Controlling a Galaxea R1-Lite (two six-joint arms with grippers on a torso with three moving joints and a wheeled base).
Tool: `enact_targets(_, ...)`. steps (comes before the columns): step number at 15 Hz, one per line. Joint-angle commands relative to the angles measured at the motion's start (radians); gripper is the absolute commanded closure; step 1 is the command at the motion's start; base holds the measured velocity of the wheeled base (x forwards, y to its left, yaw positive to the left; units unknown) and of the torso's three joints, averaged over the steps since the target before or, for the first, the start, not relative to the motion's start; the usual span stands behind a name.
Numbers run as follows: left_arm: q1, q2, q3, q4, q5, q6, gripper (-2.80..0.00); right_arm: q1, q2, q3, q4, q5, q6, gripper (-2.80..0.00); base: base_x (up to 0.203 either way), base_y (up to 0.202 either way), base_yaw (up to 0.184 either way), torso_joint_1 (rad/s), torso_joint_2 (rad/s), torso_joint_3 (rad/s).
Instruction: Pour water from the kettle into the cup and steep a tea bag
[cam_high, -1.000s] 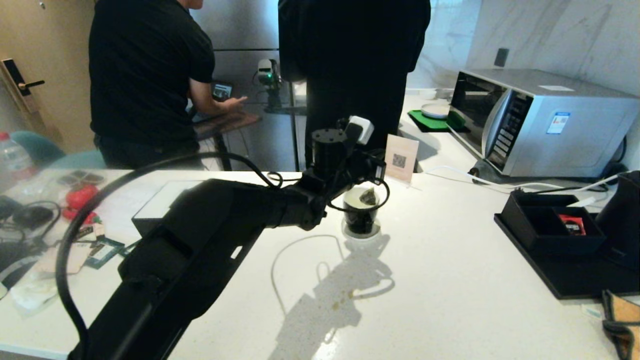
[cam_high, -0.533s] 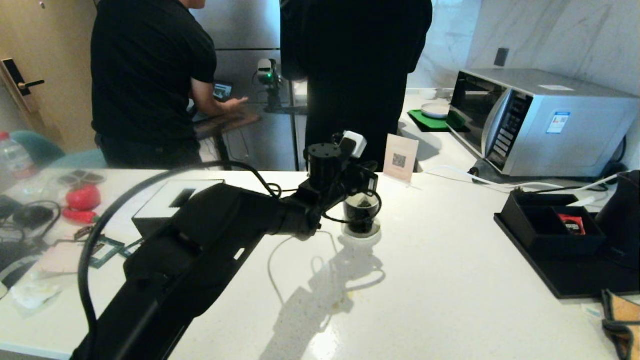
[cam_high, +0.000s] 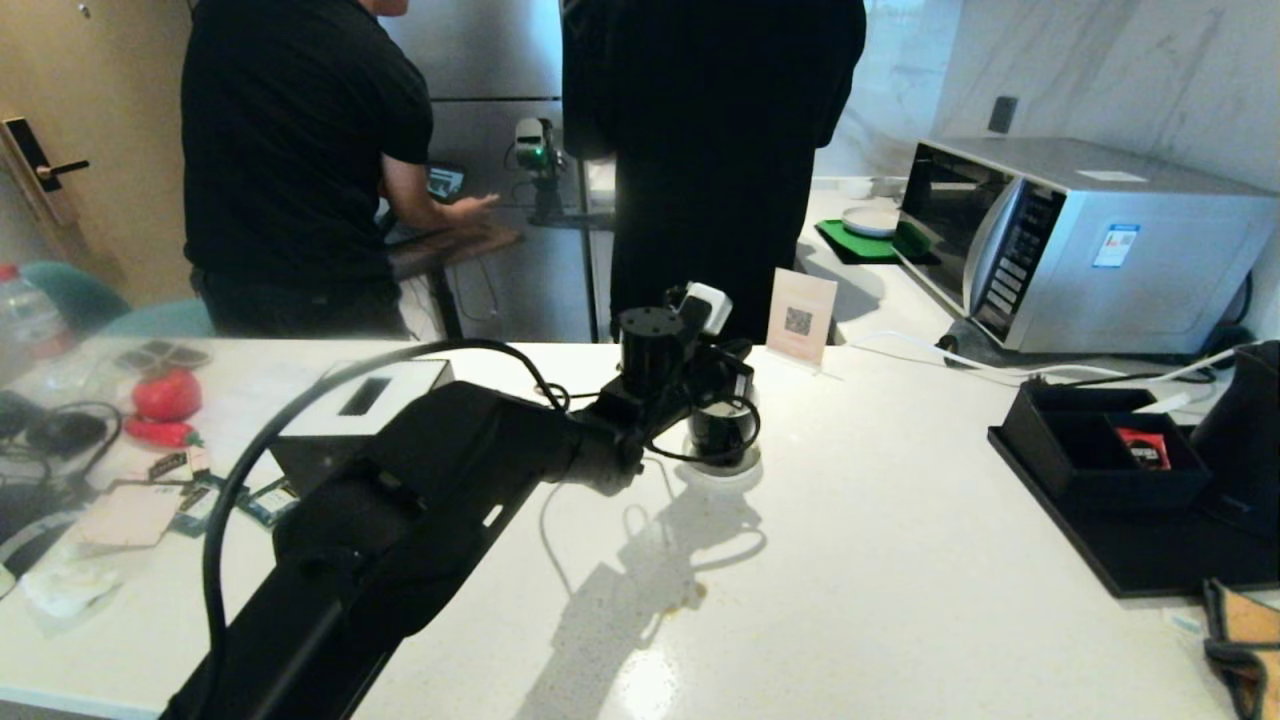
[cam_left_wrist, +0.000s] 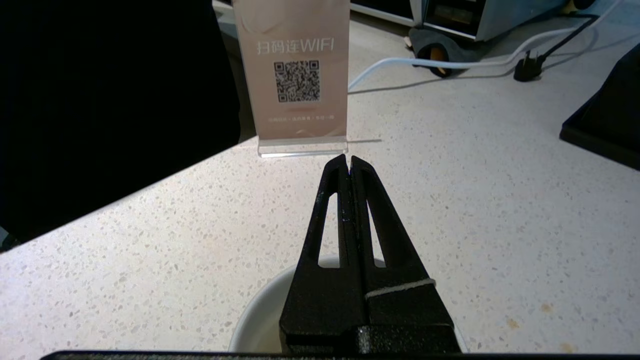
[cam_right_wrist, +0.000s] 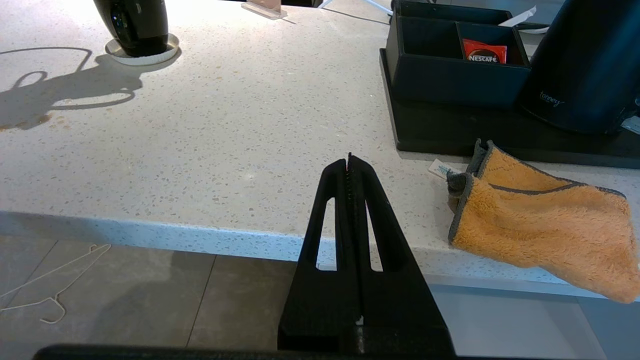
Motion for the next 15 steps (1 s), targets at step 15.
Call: enact_targets(15,0.007,-0.139,0.0,0.002,0.079,0.018,0.0,0.0,0.0,0.0,0.0,0.001,-0.001,0.0,0.0,0.0,0.0,0.0,0.0,0.0)
